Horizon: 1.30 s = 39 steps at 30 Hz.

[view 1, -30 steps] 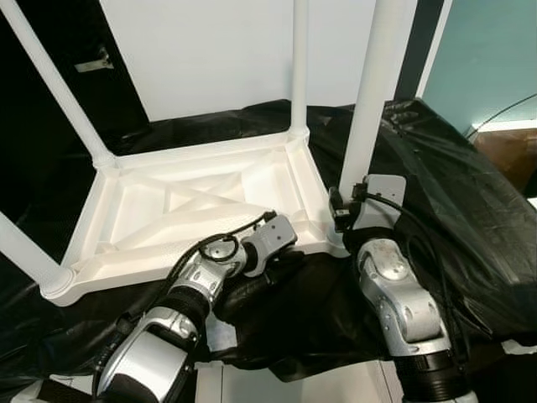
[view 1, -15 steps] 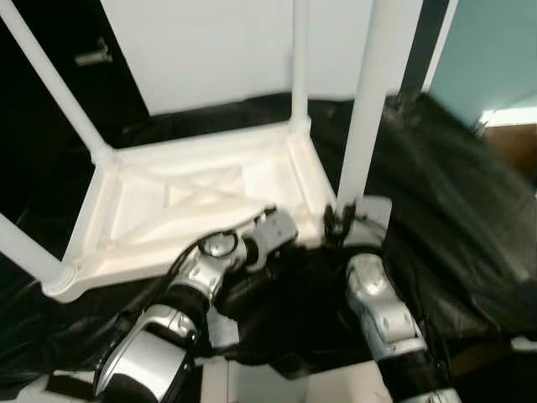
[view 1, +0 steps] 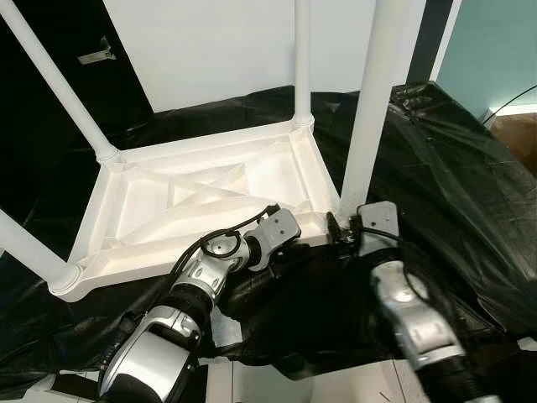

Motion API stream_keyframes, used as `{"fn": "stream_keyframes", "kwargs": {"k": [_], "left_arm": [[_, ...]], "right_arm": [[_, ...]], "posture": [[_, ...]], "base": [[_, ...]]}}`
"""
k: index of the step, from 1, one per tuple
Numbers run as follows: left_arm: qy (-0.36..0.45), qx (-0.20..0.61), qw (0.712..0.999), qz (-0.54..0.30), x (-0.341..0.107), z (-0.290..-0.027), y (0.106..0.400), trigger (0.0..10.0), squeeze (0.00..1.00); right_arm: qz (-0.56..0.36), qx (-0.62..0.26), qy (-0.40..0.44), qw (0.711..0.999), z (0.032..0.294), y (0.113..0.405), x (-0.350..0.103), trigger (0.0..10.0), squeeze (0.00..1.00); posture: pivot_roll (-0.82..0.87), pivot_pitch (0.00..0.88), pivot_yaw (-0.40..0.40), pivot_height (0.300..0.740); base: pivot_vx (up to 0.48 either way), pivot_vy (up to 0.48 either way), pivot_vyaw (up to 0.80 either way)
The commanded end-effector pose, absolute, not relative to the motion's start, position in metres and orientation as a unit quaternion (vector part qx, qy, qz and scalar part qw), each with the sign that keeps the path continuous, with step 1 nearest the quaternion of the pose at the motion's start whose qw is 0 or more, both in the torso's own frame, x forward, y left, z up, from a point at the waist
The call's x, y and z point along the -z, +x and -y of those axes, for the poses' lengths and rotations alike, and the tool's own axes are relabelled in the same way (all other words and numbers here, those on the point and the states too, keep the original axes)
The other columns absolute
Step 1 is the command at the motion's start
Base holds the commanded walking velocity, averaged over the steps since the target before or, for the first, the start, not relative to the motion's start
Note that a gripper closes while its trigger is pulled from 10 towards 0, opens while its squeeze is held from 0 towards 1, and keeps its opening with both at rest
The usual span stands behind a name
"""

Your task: Building children table

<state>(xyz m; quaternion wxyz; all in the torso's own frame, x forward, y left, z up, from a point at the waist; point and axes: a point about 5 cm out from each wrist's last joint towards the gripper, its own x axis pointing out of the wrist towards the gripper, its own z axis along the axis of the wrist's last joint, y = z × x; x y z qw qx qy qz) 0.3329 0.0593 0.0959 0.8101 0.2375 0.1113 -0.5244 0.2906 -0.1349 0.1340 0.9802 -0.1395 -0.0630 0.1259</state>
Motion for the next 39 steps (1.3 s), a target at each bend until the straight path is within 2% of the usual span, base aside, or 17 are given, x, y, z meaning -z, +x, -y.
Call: {"fn": "stream_keyframes", "kwargs": {"k": [1, 10, 11, 12, 21, 26, 29, 30, 31, 32, 33, 34, 35, 36, 38, 39], "left_arm": [[0.243, 0.510, 0.803, -0.191, -0.061, -0.074, 0.321, 10.0, 0.00], [0.246, 0.510, 0.803, -0.189, -0.062, -0.074, 0.322, 10.0, 0.00], [0.246, 0.509, 0.803, -0.189, -0.062, -0.074, 0.322, 10.0, 0.00], [0.246, 0.509, 0.803, -0.189, -0.061, -0.075, 0.322, 10.0, 0.00], [0.246, 0.505, 0.805, -0.190, -0.061, -0.077, 0.322, 10.0, 0.00], [0.246, 0.505, 0.805, -0.191, -0.059, -0.078, 0.321, 10.0, 0.00], [0.245, 0.505, 0.805, -0.192, -0.059, -0.078, 0.320, 10.0, 0.00], [0.245, 0.505, 0.805, -0.192, -0.059, -0.077, 0.320, 10.0, 0.00], [0.245, 0.505, 0.805, -0.192, -0.059, -0.077, 0.320, 10.0, 0.00], [0.245, 0.506, 0.805, -0.191, -0.059, -0.077, 0.321, 10.0, 0.00], [0.245, 0.506, 0.805, -0.191, -0.059, -0.077, 0.321, 10.0, 0.00], [0.245, 0.506, 0.805, -0.191, -0.059, -0.076, 0.321, 10.0, 0.00], [0.245, 0.506, 0.805, -0.191, -0.059, -0.076, 0.321, 10.0, 0.00], [0.246, 0.506, 0.804, -0.191, -0.060, -0.076, 0.321, 10.0, 0.00], [0.246, 0.506, 0.804, -0.191, -0.060, -0.076, 0.321, 10.0, 0.00], [0.246, 0.506, 0.804, -0.191, -0.060, -0.076, 0.321, 10.0, 0.00]], "right_arm": [[0.079, -0.153, -0.149, 0.974, 0.137, 0.291, -0.140, 10.0, 0.00], [0.066, -0.228, -0.169, 0.957, 0.144, 0.299, -0.145, 10.0, 0.00], [0.063, -0.235, -0.169, 0.955, 0.144, 0.300, -0.144, 9.7, 0.00], [0.053, -0.244, -0.164, 0.954, 0.142, 0.301, -0.142, 0.0, 0.00], [0.018, -0.259, -0.136, 0.956, 0.143, 0.302, -0.134, 0.0, 0.00], [-0.004, -0.222, -0.094, 0.971, 0.141, 0.297, -0.124, 0.0, 0.00], [-0.003, -0.177, -0.067, 0.982, 0.134, 0.292, -0.117, 0.0, 0.00], [0.008, -0.128, -0.059, 0.990, 0.133, 0.289, -0.114, 0.0, 0.00], [0.008, -0.128, -0.059, 0.990, 0.133, 0.289, -0.114, 0.0, 0.00], [0.014, -0.061, -0.042, 0.997, 0.133, 0.285, -0.109, 0.0, 0.00], [0.014, -0.061, -0.042, 0.997, 0.133, 0.285, -0.109, 0.0, 0.00], [0.014, -0.010, -0.028, 0.999, 0.134, 0.281, -0.105, 0.0, 0.00], [0.014, -0.010, -0.028, 0.999, 0.134, 0.281, -0.105, 0.0, 0.00], [0.019, 0.027, -0.022, 0.999, 0.134, 0.279, -0.102, 0.0, 0.00], [0.019, 0.027, -0.022, 0.999, 0.134, 0.279, -0.102, 0.0, 0.00], [0.028, 0.054, -0.018, 0.998, 0.137, 0.279, -0.104, 0.0, 0.00]], "posture": [[-0.15, 0.014, 0.067, 0.740], [-0.14, 0.005, 0.063, 0.740], [-0.14, 0.004, 0.062, 0.740], [-0.13, 0.003, 0.059, 0.740], [-0.13, 0.005, 0.057, 0.740], [-0.13, 0.009, 0.057, 0.740], [-0.13, 0.011, 0.056, 0.740], [-0.13, 0.011, 0.056, 0.740], [-0.13, 0.011, 0.056, 0.740], [-0.13, 0.012, 0.055, 0.740], [-0.13, 0.012, 0.055, 0.740], [-0.13, 0.011, 0.056, 0.740], [-0.13, 0.011, 0.056, 0.740], [-0.13, 0.011, 0.056, 0.740], [-0.13, 0.011, 0.056, 0.740], [-0.12, 0.009, 0.060, 0.740]], "base": [[0.000, 0.000, 0.00], [0.000, 0.000, 0.00], [0.000, 0.000, 0.00], [0.000, 0.000, 0.00], [0.000, 0.000, 0.00], [0.000, 0.000, 0.00], [0.000, 0.000, 0.00], [0.000, 0.000, 0.00], [0.000, 0.000, 0.00], [0.000, 0.000, 0.00], [0.000, 0.000, 0.00], [0.000, 0.000, 0.00], [0.000, 0.000, 0.00], [0.000, 0.000, 0.00], [0.000, 0.000, 0.00], [0.000, 0.000, 0.00]]}}
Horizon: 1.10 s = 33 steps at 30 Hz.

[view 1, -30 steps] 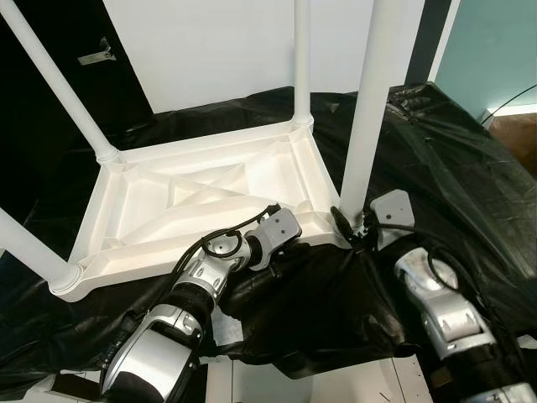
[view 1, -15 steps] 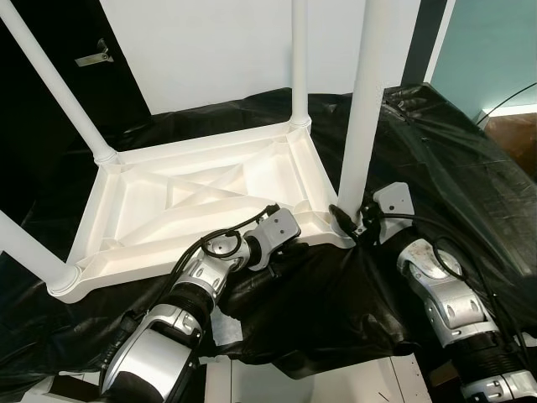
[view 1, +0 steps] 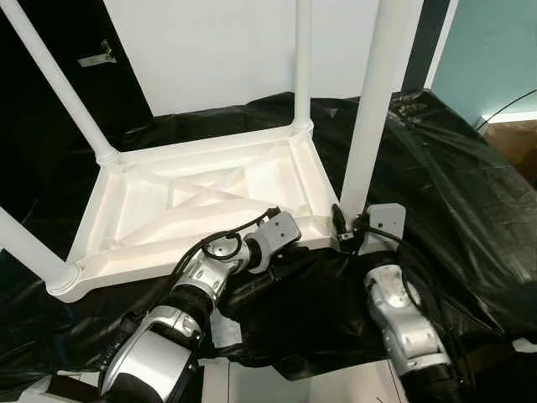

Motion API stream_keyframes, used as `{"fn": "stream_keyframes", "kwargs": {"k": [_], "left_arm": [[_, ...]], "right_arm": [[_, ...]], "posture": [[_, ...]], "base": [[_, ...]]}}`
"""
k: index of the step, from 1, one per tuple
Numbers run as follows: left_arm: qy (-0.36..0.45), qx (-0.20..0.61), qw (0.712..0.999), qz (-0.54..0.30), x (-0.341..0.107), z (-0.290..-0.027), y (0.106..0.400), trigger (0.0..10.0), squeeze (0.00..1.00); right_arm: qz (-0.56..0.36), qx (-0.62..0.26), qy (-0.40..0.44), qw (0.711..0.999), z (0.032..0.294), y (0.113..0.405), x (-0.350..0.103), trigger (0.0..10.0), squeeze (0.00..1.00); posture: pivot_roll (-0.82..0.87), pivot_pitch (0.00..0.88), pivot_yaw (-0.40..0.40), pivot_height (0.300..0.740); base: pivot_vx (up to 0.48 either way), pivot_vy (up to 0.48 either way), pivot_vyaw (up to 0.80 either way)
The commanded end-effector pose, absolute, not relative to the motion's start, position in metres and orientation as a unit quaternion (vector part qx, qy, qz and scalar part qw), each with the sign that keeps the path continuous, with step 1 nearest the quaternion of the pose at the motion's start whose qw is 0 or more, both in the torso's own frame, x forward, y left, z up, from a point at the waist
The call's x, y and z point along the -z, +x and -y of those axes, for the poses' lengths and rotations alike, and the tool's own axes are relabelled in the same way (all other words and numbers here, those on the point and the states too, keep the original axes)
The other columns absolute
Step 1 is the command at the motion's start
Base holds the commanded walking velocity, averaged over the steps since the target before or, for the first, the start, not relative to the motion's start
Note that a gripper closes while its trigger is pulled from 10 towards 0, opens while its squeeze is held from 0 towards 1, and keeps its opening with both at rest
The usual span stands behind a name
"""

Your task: Building children table

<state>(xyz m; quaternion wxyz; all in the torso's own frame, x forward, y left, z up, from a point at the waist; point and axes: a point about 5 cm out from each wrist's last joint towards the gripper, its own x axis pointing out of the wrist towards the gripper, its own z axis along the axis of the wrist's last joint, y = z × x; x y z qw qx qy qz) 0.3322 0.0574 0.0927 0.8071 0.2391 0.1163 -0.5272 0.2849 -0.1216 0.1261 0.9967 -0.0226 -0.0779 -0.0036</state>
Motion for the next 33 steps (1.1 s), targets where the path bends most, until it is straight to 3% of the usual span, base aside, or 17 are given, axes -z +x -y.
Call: {"fn": "stream_keyframes", "kwargs": {"k": [1, 5, 6, 8, 9, 10, 11, 12, 15, 16, 18, 19, 33], "left_arm": [[0.247, 0.506, 0.804, -0.191, -0.060, -0.076, 0.321, 10.0, 0.00], [0.249, 0.505, 0.804, -0.192, -0.060, -0.078, 0.321, 10.0, 0.00], [0.249, 0.505, 0.804, -0.192, -0.059, -0.078, 0.321, 10.0, 0.00], [0.249, 0.504, 0.804, -0.192, -0.059, -0.079, 0.321, 10.0, 0.00], [0.249, 0.504, 0.804, -0.192, -0.059, -0.079, 0.321, 10.0, 0.00], [0.249, 0.504, 0.804, -0.193, -0.059, -0.079, 0.321, 10.0, 0.00], [0.249, 0.504, 0.804, -0.193, -0.059, -0.079, 0.321, 10.0, 0.00], [0.249, 0.504, 0.804, -0.193, -0.059, -0.079, 0.321, 10.0, 0.00], [0.249, 0.505, 0.804, -0.192, -0.059, -0.078, 0.321, 10.0, 0.00], [0.249, 0.505, 0.804, -0.192, -0.059, -0.078, 0.321, 10.0, 0.00], [0.249, 0.505, 0.804, -0.192, -0.059, -0.078, 0.321, 10.0, 0.00], [0.250, 0.506, 0.803, -0.191, -0.059, -0.076, 0.321, 10.0, 0.00], [0.250, 0.505, 0.804, -0.190, -0.059, -0.075, 0.320, 10.0, 0.00]], "right_arm": [[0.035, 0.071, -0.013, 0.997, 0.139, 0.280, -0.106, 0.0, 0.00], [0.040, 0.087, -0.003, 0.995, 0.142, 0.282, -0.108, 0.0, 0.00], [0.035, 0.085, 0.000, 0.996, 0.141, 0.282, -0.107, 8.4, 0.00], [0.033, 0.086, 0.001, 0.996, 0.140, 0.281, -0.106, 8.4, 0.00], [0.033, 0.087, -0.005, 0.996, 0.140, 0.281, -0.106, 10.0, 0.00], [0.025, 0.068, -0.005, 0.997, 0.139, 0.283, -0.105, 10.0, 0.40], [0.025, 0.068, -0.005, 0.997, 0.139, 0.283, -0.105, 10.0, 0.40], [0.023, 0.048, -0.007, 0.999, 0.140, 0.283, -0.105, 10.0, 1.00], [0.027, 0.008, -0.019, 0.999, 0.144, 0.285, -0.109, 10.0, 1.00], [0.033, -0.008, -0.027, 0.999, 0.146, 0.285, -0.111, 10.0, 0.87], [0.033, -0.008, -0.027, 0.999, 0.146, 0.285, -0.111, 10.0, 0.87], [0.041, -0.050, -0.044, 0.997, 0.148, 0.286, -0.114, 10.0, 0.00], [0.038, -0.206, -0.108, 0.972, 0.163, 0.300, -0.128, 10.0, 0.00]], "posture": [[-0.12, 0.008, 0.060, 0.740], [-0.12, 0.007, 0.061, 0.740], [-0.12, 0.009, 0.061, 0.740], [-0.12, 0.009, 0.061, 0.740], [-0.12, 0.010, 0.060, 0.740], [-0.12, 0.011, 0.061, 0.740], [-0.12, 0.011, 0.061, 0.740], [-0.12, 0.011, 0.060, 0.740], [-0.13, 0.012, 0.059, 0.740], [-0.13, 0.012, 0.058, 0.740], [-0.13, 0.012, 0.058, 0.740], [-0.13, 0.012, 0.056, 0.740], [-0.13, 0.012, 0.047, 0.740]], "base": [[0.000, 0.000, 0.00], [0.000, 0.000, 0.00], [0.000, 0.000, 0.00], [0.000, 0.000, 0.00], [0.000, 0.000, 0.00], [0.000, 0.000, 0.00], [0.000, 0.000, 0.00], [0.000, 0.000, 0.00], [0.000, 0.000, 0.00], [0.000, 0.000, 0.00], [0.000, 0.000, 0.00], [0.000, 0.000, 0.00], [0.000, 0.000, 0.00]]}}
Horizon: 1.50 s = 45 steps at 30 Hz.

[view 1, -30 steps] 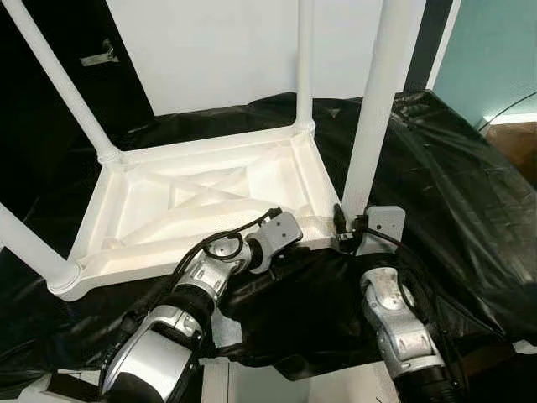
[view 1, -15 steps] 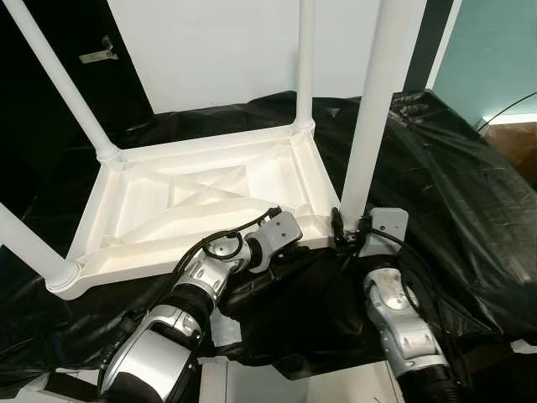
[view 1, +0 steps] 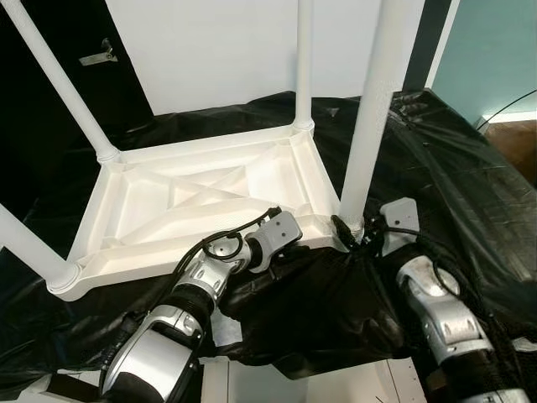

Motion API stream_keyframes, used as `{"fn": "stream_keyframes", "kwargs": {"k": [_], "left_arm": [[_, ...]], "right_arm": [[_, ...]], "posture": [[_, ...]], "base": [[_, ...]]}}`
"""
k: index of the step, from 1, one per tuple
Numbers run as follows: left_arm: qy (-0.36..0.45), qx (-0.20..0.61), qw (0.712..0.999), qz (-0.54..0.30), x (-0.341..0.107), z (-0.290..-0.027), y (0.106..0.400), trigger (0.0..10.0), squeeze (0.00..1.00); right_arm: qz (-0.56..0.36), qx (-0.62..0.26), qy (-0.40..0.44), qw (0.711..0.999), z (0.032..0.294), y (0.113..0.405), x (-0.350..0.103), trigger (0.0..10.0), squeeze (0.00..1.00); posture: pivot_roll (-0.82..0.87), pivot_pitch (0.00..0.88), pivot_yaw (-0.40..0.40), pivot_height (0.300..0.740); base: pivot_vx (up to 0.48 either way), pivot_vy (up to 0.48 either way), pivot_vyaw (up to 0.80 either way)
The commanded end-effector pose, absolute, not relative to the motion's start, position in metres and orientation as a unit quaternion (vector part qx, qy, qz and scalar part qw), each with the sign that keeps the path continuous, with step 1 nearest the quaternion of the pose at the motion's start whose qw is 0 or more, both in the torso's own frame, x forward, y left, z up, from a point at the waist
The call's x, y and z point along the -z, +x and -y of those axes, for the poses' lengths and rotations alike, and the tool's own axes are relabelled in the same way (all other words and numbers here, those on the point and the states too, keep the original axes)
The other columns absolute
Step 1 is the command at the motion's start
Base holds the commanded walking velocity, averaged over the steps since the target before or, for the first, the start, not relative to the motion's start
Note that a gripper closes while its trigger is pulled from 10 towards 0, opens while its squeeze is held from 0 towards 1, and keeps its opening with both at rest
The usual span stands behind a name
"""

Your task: Building children table

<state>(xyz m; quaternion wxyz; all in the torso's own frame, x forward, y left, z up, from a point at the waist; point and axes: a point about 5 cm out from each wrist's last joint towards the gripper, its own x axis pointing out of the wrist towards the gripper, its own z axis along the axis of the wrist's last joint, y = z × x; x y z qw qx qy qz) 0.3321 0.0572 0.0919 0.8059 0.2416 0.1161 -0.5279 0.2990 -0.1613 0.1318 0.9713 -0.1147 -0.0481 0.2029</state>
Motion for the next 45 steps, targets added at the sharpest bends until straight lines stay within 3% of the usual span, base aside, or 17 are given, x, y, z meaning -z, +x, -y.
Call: {"fn": "stream_keyframes", "kwargs": {"k": [1, 3, 4, 5, 6, 16, 27, 32, 34, 35, 38, 42, 45], "left_arm": [[0.250, 0.504, 0.805, -0.190, -0.058, -0.075, 0.320, 10.0, 0.00], [0.250, 0.504, 0.805, -0.190, -0.058, -0.075, 0.320, 10.0, 0.00], [0.250, 0.504, 0.805, -0.190, -0.058, -0.075, 0.320, 10.0, 0.00], [0.250, 0.504, 0.805, -0.190, -0.058, -0.075, 0.320, 10.0, 0.00], [0.250, 0.504, 0.805, -0.190, -0.058, -0.076, 0.320, 10.0, 0.00], [0.253, 0.503, 0.804, -0.191, -0.057, -0.078, 0.320, 10.0, 0.00], [0.255, 0.508, 0.801, -0.189, -0.058, -0.075, 0.320, 10.0, 0.00], [0.256, 0.507, 0.801, -0.191, -0.058, -0.077, 0.319, 10.0, 0.00], [0.256, 0.505, 0.802, -0.191, -0.058, -0.078, 0.320, 10.0, 0.00], [0.256, 0.505, 0.802, -0.191, -0.058, -0.078, 0.320, 10.0, 0.00], [0.256, 0.503, 0.803, -0.191, -0.058, -0.079, 0.320, 10.0, 0.00], [0.256, 0.504, 0.803, -0.192, -0.057, -0.079, 0.320, 10.0, 0.00], [0.256, 0.504, 0.802, -0.193, -0.057, -0.080, 0.319, 10.0, 0.00]], "right_arm": [[0.036, -0.214, -0.112, 0.970, 0.163, 0.301, -0.128, 10.0, 0.00], [0.034, -0.220, -0.115, 0.968, 0.163, 0.302, -0.128, 10.0, 0.00], [0.031, -0.227, -0.119, 0.966, 0.163, 0.303, -0.127, 8.9, 0.00], [0.031, -0.227, -0.119, 0.966, 0.163, 0.303, -0.127, 8.9, 0.00], [0.026, -0.239, -0.120, 0.963, 0.161, 0.302, -0.126, 0.0, 0.00], [-0.010, -0.279, -0.108, 0.954, 0.159, 0.292, -0.113, 0.0, 0.00], [-0.054, -0.259, -0.057, 0.963, 0.170, 0.289, -0.102, 0.0, 0.00], [-0.014, -0.141, -0.039, 0.989, 0.165, 0.284, -0.101, 0.0, 0.00], [0.000, -0.048, -0.025, 0.999, 0.164, 0.273, -0.096, 0.0, 0.00], [0.000, -0.048, -0.025, 0.999, 0.164, 0.273, -0.096, 0.0, 0.00], [0.004, 0.110, -0.049, 0.993, 0.177, 0.261, -0.090, 0.0, 0.00], [-0.012, 0.178, -0.052, 0.983, 0.186, 0.259, -0.085, 0.0, 0.00], [-0.017, 0.174, -0.037, 0.984, 0.179, 0.260, -0.083, 0.0, 0.00]], "posture": [[-0.12, 0.011, 0.045, 0.740], [-0.12, 0.011, 0.045, 0.740], [-0.12, 0.010, 0.046, 0.740], [-0.12, 0.010, 0.046, 0.740], [-0.12, 0.010, 0.046, 0.740], [-0.12, 0.008, 0.049, 0.740], [-0.13, 0.010, 0.053, 0.740], [-0.12, 0.012, 0.055, 0.740], [-0.11, 0.014, 0.049, 0.740], [-0.11, 0.014, 0.049, 0.740], [-0.11, 0.015, 0.050, 0.740], [-0.11, 0.014, 0.051, 0.740], [-0.11, 0.011, 0.052, 0.740]], "base": [[0.000, 0.000, 0.00], [0.000, 0.000, 0.00], [0.000, 0.000, 0.00], [0.000, 0.000, 0.00], [0.000, 0.000, 0.00], [0.000, 0.000, 0.00], [0.000, 0.000, 0.00], [0.000, 0.000, 0.00], [0.000, 0.000, 0.00], [0.000, 0.000, 0.00], [0.000, 0.000, 0.00], [0.000, 0.000, 0.00], [0.000, 0.000, 0.00]]}}
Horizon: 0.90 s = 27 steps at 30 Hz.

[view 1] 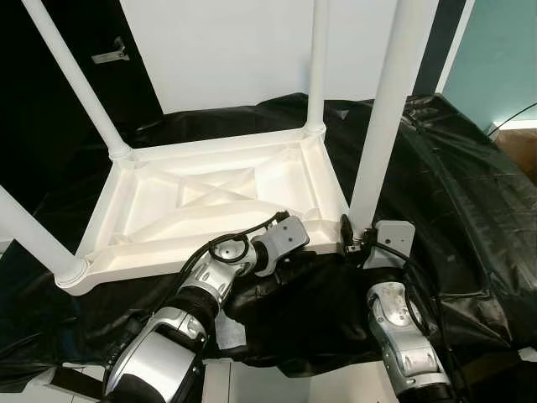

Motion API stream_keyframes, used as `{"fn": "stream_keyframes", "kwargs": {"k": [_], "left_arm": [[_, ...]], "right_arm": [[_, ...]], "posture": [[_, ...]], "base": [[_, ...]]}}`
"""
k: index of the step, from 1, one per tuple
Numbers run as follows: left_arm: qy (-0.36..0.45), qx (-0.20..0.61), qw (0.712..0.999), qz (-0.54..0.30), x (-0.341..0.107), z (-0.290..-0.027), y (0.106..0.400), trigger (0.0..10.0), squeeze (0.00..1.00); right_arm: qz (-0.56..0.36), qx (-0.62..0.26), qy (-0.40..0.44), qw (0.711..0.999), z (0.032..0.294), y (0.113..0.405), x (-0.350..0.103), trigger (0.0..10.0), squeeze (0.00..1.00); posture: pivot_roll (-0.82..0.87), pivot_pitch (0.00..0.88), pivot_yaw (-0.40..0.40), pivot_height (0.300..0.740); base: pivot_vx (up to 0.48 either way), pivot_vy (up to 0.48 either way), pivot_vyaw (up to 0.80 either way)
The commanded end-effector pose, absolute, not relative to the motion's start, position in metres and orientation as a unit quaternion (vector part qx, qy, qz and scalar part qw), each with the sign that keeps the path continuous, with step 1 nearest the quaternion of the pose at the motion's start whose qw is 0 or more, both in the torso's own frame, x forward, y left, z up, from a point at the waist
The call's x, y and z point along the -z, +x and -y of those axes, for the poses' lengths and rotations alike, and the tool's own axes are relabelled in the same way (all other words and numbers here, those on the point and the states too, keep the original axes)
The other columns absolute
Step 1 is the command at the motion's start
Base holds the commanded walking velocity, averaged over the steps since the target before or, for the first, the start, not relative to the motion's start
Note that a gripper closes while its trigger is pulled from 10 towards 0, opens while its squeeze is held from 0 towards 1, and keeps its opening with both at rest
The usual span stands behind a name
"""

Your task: Building children table

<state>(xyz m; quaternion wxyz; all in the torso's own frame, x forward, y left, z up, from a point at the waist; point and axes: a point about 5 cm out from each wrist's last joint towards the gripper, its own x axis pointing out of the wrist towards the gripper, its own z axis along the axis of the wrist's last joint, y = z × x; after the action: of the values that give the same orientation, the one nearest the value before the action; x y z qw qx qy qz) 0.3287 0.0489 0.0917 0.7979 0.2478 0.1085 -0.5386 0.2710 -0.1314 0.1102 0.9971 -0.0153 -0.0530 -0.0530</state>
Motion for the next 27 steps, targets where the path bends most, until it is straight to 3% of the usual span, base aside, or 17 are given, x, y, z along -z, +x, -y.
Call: {"fn": "stream_keyframes", "kwargs": {"k": [1, 4, 5, 6, 8, 9, 19, 20, 24, 27], "left_arm": [[0.257, 0.503, 0.802, -0.192, -0.057, -0.080, 0.319, 10.0, 0.00], [0.257, 0.502, 0.803, -0.192, -0.058, -0.080, 0.320, 10.0, 0.00], [0.257, 0.502, 0.803, -0.191, -0.058, -0.080, 0.320, 10.0, 0.00], [0.257, 0.501, 0.804, -0.191, -0.058, -0.079, 0.320, 10.0, 0.00], [0.257, 0.501, 0.804, -0.191, -0.058, -0.079, 0.320, 10.0, 0.00], [0.256, 0.501, 0.804, -0.192, -0.057, -0.079, 0.320, 10.0, 0.00], [0.255, 0.503, 0.803, -0.192, -0.057, -0.078, 0.320, 10.0, 0.00], [0.255, 0.503, 0.803, -0.192, -0.057, -0.077, 0.319, 10.0, 0.00], [0.255, 0.504, 0.803, -0.192, -0.057, -0.077, 0.320, 10.0, 0.00], [0.256, 0.504, 0.802, -0.192, -0.057, -0.078, 0.319, 10.0, 0.00]], "right_arm": [[-0.015, 0.173, -0.039, 0.984, 0.176, 0.260, -0.084, 0.0, 0.00], [-0.002, 0.148, -0.076, 0.986, 0.170, 0.261, -0.085, 0.0, 0.00], [-0.003, 0.136, -0.081, 0.987, 0.169, 0.262, -0.085, 1.4, 0.00], [-0.006, 0.120, -0.087, 0.989, 0.167, 0.262, -0.084, 10.0, 0.00], [-0.009, 0.111, -0.088, 0.990, 0.166, 0.263, -0.084, 10.0, 0.00], [-0.012, 0.097, -0.096, 0.991, 0.164, 0.263, -0.086, 10.0, 1.00], [0.028, -0.008, -0.078, 0.997, 0.171, 0.276, -0.105, 10.0, 1.00], [0.037, -0.081, -0.081, 0.993, 0.172, 0.281, -0.113, 10.0, 0.00], [0.043, -0.119, -0.093, 0.988, 0.174, 0.283, -0.118, 10.0, 0.00], [0.033, -0.205, -0.118, 0.971, 0.179, 0.288, -0.124, 10.0, 0.00]], "posture": [[-0.10, 0.010, 0.052, 0.740], [-0.11, 0.010, 0.051, 0.740], [-0.11, 0.010, 0.051, 0.740], [-0.11, 0.011, 0.049, 0.740], [-0.11, 0.011, 0.049, 0.740], [-0.11, 0.011, 0.049, 0.740], [-0.12, 0.016, 0.049, 0.740], [-0.12, 0.016, 0.050, 0.740], [-0.12, 0.018, 0.052, 0.740], [-0.12, 0.018, 0.052, 0.740]], "base": [[0.000, 0.000, 0.00], [0.000, 0.000, 0.00], [0.000, 0.000, 0.00], [0.000, 0.000, 0.00], [0.000, 0.000, 0.00], [0.000, 0.000, 0.00], [0.000, 0.000, 0.00], [0.000, 0.000, 0.00], [0.000, 0.000, 0.00], [0.000, 0.000, 0.00]]}}
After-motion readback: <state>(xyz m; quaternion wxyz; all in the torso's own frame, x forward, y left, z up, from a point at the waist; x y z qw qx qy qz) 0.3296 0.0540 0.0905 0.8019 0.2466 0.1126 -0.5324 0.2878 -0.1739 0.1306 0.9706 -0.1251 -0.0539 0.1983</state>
